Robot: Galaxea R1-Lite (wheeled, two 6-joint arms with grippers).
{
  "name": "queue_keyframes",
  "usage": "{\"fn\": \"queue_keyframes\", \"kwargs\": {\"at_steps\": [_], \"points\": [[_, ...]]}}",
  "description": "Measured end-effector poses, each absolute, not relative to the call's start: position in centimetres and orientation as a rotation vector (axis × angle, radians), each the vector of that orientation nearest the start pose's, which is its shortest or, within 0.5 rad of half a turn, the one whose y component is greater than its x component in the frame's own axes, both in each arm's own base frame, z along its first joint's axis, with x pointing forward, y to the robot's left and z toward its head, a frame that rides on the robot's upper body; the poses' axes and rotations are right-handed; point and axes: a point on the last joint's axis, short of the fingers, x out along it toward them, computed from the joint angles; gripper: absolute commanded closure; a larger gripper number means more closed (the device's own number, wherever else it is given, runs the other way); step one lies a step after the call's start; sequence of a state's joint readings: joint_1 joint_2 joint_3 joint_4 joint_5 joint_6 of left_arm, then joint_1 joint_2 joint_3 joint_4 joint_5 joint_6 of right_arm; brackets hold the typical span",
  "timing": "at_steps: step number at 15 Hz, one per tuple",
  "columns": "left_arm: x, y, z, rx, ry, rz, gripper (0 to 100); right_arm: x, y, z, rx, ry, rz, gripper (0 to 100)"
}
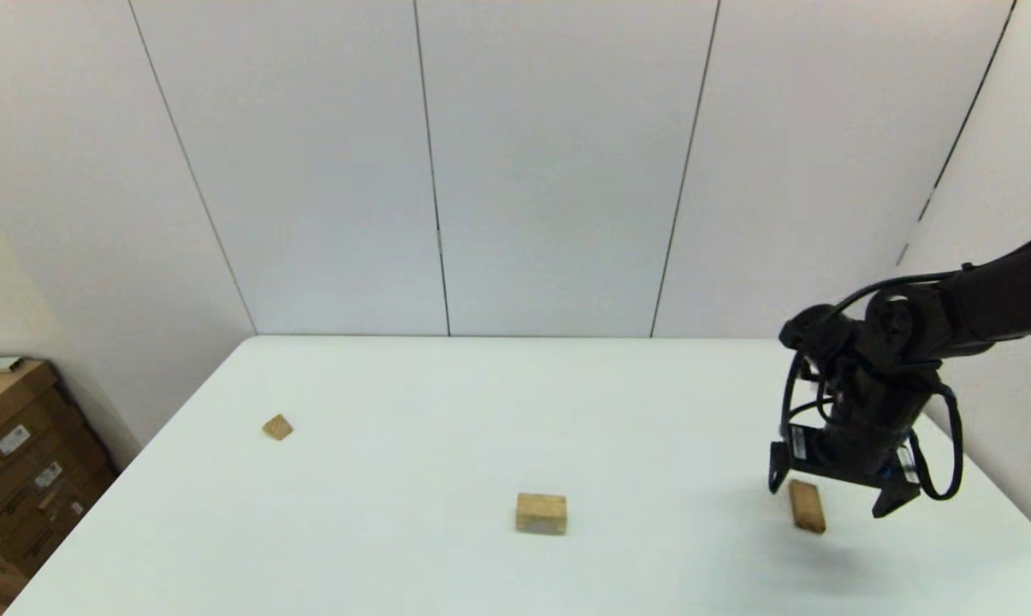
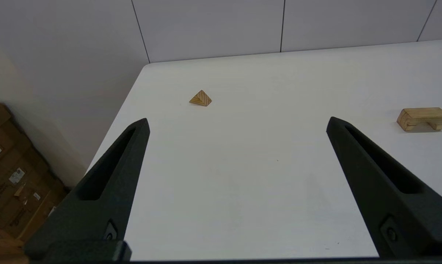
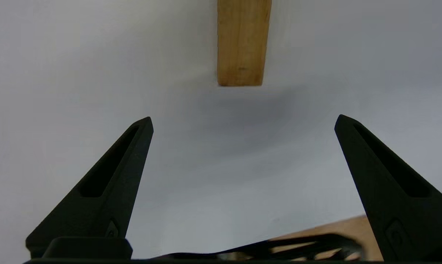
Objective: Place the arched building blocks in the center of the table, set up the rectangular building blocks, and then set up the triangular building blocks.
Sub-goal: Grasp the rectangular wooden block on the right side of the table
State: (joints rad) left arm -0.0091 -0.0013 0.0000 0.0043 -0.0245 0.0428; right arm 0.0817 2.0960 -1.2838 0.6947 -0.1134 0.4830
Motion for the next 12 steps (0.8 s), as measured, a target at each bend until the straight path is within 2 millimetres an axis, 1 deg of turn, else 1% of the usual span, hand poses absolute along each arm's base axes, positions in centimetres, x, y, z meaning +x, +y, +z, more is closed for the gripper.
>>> {"fn": "queue_keyframes", "kwargs": {"at_steps": [3, 8, 12], "points": [[-2.3, 0.0, 7.5, 0.042, 0.003, -0.033, 0, 34.3, 2.6, 7.1, 0.266, 1.466, -0.418, 0], [-2.3, 0.0, 7.5, 0.042, 0.003, -0.034, 0, 36.6, 1.0, 5.5, 0.297, 1.466, -0.446, 0], [-2.3, 0.0, 7.5, 0.043, 0.003, -0.034, 0, 37.3, 0.4, 4.1, 0.303, 1.491, -0.451, 0]]}}
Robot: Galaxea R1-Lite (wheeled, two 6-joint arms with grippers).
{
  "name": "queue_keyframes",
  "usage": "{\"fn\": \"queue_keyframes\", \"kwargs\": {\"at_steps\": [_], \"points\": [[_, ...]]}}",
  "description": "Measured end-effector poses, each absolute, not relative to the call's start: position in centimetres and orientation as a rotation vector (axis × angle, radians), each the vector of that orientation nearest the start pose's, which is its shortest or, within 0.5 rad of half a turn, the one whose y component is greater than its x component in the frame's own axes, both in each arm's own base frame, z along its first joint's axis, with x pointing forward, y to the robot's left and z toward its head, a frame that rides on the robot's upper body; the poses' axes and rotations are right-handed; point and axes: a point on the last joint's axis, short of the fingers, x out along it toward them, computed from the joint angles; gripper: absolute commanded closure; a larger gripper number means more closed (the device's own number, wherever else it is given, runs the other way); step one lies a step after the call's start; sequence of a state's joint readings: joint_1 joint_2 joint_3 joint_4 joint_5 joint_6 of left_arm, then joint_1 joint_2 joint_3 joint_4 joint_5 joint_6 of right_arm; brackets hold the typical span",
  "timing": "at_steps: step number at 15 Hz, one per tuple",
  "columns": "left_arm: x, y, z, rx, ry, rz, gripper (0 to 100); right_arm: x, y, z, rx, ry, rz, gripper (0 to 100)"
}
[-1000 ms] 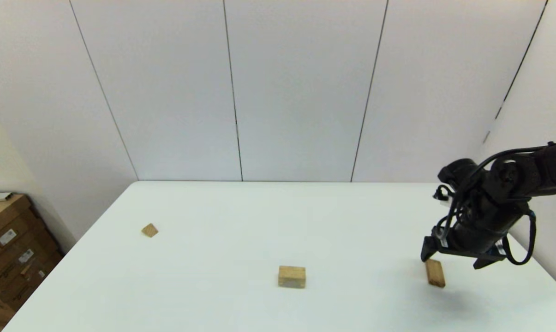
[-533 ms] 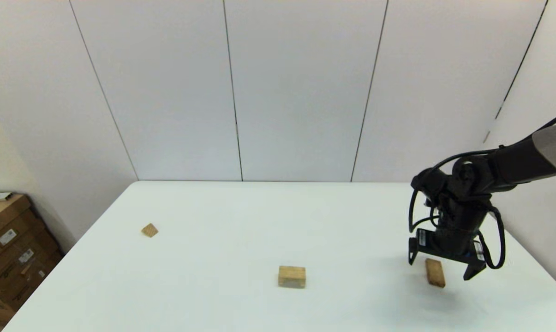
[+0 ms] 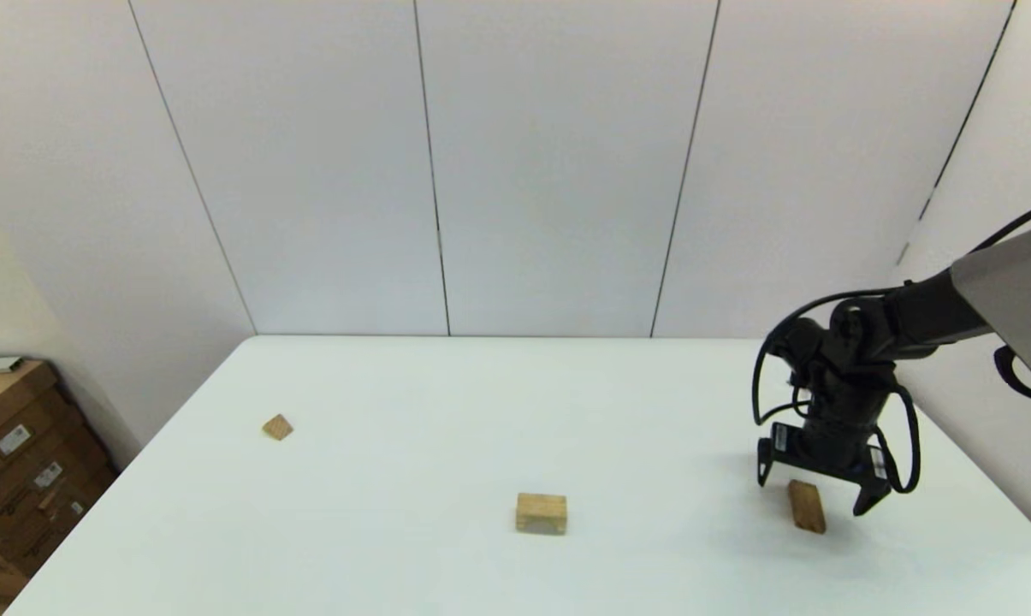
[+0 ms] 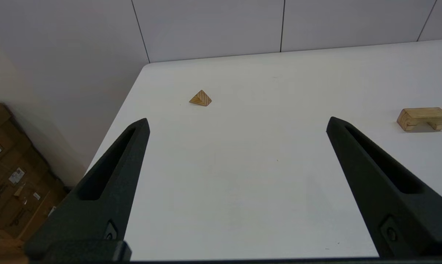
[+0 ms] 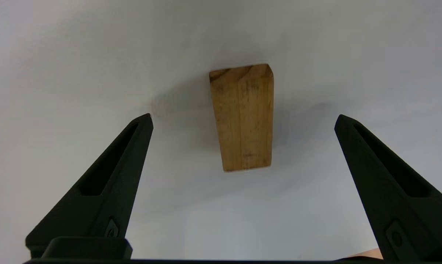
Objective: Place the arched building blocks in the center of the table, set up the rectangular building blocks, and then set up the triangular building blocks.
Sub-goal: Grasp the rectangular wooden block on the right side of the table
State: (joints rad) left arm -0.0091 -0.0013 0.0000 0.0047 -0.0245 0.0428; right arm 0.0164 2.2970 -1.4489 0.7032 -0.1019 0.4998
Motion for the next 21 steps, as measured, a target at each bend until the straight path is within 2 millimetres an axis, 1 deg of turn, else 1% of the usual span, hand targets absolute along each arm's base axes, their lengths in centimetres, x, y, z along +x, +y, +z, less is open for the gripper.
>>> {"fn": "queue_keyframes", "kwargs": {"at_steps": [5, 11, 18, 19, 21], "points": [[-2.29, -0.03, 7.5, 0.042, 0.003, -0.034, 0, 37.48, 0.19, 3.26, 0.343, 1.529, -0.407, 0], [-2.29, -0.03, 7.5, 0.043, 0.003, -0.033, 0, 37.42, -0.18, 3.28, 0.371, 1.547, -0.369, 0], [-2.29, -0.04, 7.5, 0.042, 0.003, -0.034, 0, 37.42, -0.28, 3.32, 0.376, 1.547, -0.364, 0], [-2.29, -0.03, 7.5, 0.042, 0.002, -0.033, 0, 37.42, -0.28, 3.32, 0.375, 1.547, -0.363, 100], [-2.29, -0.03, 7.5, 0.043, 0.003, -0.033, 0, 37.42, -0.27, 3.31, 0.368, 1.548, -0.359, 100]]}}
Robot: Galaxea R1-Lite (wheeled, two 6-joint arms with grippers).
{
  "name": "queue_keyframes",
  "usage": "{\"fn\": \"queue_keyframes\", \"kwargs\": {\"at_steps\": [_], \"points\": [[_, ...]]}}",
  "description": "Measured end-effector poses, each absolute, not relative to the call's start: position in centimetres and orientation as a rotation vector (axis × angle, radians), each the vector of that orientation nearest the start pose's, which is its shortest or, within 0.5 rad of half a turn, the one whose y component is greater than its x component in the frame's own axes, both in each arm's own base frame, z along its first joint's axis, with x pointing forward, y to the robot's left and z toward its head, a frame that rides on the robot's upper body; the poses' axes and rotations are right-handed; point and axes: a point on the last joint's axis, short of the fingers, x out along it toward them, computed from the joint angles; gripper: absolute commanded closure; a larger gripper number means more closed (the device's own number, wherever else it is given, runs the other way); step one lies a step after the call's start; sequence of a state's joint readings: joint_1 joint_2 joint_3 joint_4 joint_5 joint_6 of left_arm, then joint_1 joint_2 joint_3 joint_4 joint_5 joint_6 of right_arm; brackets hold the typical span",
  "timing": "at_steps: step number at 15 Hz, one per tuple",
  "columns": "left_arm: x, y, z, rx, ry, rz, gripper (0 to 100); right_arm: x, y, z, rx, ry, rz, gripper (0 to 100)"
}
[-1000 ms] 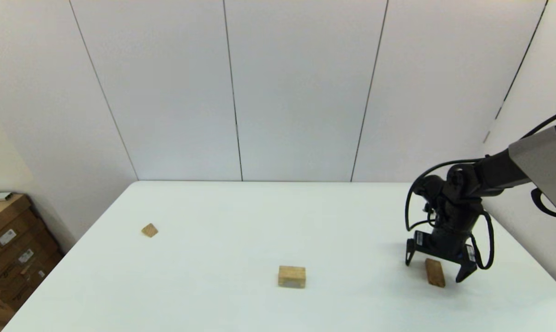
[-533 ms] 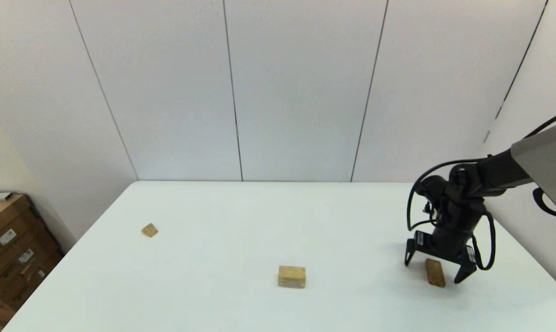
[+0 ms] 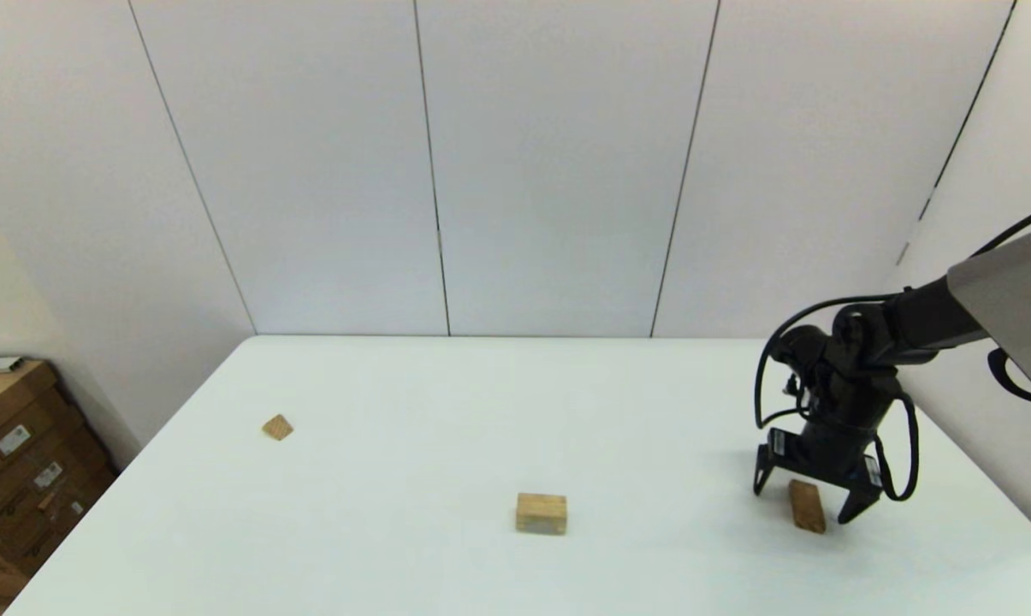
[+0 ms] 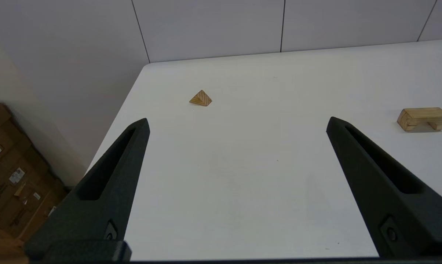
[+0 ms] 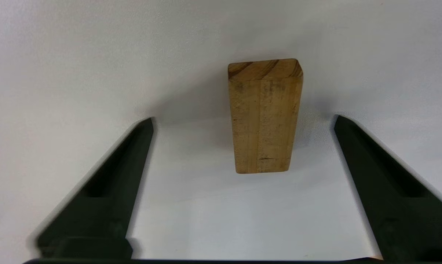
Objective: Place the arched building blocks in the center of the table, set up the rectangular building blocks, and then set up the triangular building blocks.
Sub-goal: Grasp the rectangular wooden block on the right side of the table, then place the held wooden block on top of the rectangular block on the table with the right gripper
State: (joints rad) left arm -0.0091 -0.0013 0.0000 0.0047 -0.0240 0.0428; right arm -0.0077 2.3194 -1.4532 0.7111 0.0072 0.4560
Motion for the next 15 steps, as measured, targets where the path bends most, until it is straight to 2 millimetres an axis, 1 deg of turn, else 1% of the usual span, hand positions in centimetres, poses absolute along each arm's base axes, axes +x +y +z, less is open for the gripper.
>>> {"fn": "queue_keyframes", "kwargs": {"at_steps": [6, 11, 13, 15], "points": [[-2.3, 0.0, 7.5, 0.042, 0.003, -0.034, 0, 37.5, -0.3, 3.3, 0.369, 1.545, -0.359, 100], [-2.3, 0.0, 7.5, 0.043, 0.002, -0.033, 0, 37.3, -0.2, 3.8, 0.386, 1.537, -0.347, 100], [-2.3, 0.0, 7.5, 0.043, 0.002, -0.034, 0, 37.3, -0.3, 4.4, 0.394, 1.522, -0.339, 100], [-2.3, 0.0, 7.5, 0.043, 0.003, -0.034, 0, 37.1, -0.4, 5.5, 0.419, 1.501, -0.312, 100]]}}
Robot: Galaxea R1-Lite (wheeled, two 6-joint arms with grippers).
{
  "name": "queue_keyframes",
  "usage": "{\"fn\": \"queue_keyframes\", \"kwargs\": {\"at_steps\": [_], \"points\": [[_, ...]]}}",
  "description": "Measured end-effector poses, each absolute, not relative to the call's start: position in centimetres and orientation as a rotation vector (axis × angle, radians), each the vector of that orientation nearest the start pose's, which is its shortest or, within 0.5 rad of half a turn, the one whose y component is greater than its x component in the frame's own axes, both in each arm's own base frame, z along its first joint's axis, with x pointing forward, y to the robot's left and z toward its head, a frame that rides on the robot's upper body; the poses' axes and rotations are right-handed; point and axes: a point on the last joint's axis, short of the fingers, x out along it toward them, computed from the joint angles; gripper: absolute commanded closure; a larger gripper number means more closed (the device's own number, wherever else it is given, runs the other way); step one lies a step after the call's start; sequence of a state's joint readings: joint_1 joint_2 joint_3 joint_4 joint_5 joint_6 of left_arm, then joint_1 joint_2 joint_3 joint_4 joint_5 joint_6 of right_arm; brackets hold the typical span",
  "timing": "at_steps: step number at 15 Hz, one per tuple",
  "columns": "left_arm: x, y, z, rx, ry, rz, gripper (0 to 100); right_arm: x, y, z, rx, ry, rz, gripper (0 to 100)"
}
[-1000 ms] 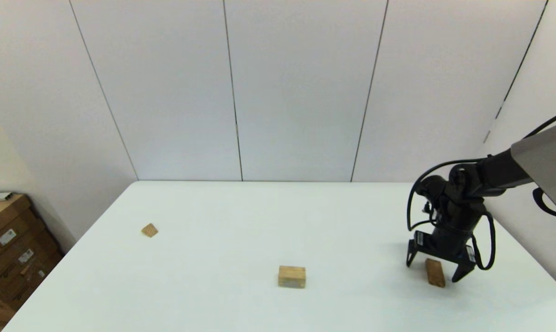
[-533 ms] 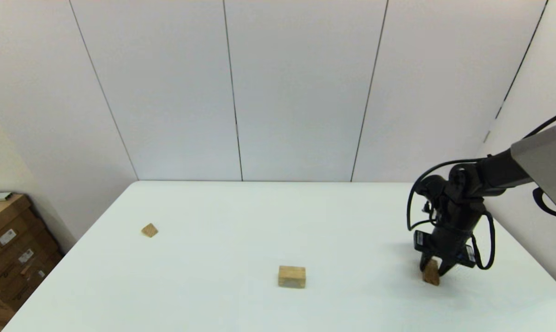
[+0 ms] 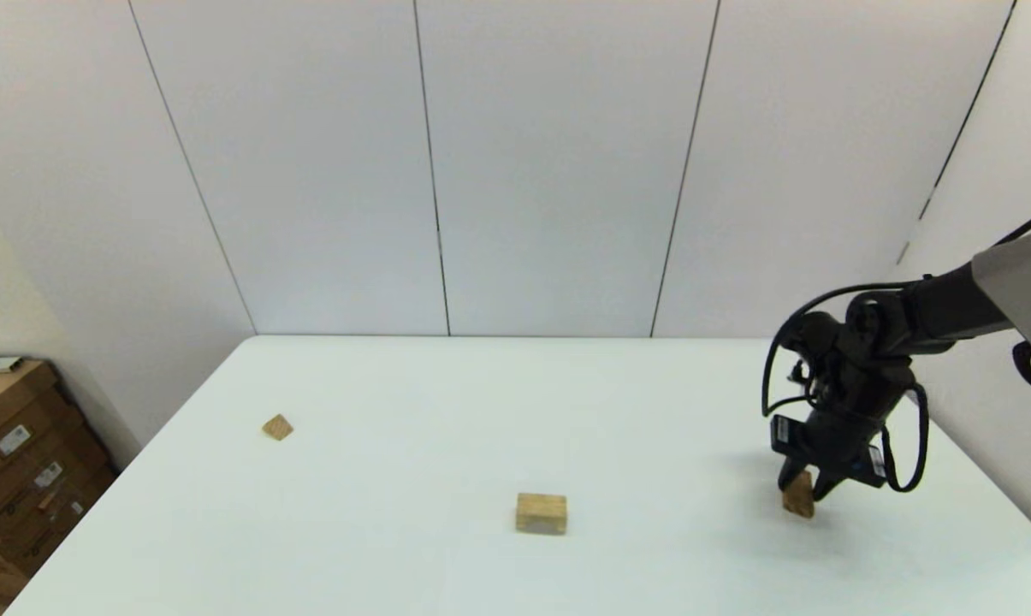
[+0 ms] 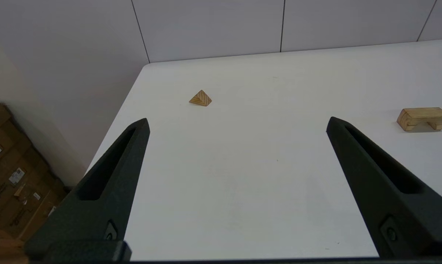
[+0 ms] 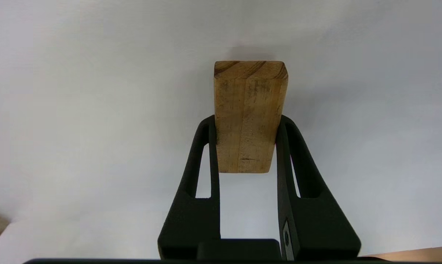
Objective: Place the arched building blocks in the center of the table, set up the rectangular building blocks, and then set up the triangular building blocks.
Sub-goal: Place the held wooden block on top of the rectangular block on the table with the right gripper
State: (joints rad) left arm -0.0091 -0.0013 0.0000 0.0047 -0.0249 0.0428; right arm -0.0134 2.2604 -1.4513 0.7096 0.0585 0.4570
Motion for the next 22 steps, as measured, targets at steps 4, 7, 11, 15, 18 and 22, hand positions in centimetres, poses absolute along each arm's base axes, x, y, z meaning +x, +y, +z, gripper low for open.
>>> {"fn": "queue_keyframes", "kwargs": {"at_steps": [4, 7, 11, 15, 18, 22], "points": [[-2.3, 0.0, 7.5, 0.043, 0.003, -0.033, 0, 36.0, 0.4, 8.9, 0.406, 1.462, -0.164, 100], [-2.3, 0.0, 7.5, 0.042, 0.003, -0.034, 0, 33.4, 0.6, 11.8, 0.283, 1.5, -0.002, 100], [-2.3, 0.0, 7.5, 0.043, 0.003, -0.034, 0, 28.9, 0.8, 15.5, 0.091, 1.466, 0.187, 100], [-2.3, 0.0, 7.5, 0.042, 0.003, -0.034, 0, 26.3, 0.8, 16.9, -0.232, 1.376, 0.461, 100], [-2.3, 0.0, 7.5, 0.043, 0.003, -0.033, 0, 26.7, 0.9, 16.8, -0.526, 1.273, 0.688, 100], [-2.3, 0.0, 7.5, 0.043, 0.002, -0.034, 0, 27.7, 3.1, 16.0, -0.823, 1.161, 0.962, 100]]}}
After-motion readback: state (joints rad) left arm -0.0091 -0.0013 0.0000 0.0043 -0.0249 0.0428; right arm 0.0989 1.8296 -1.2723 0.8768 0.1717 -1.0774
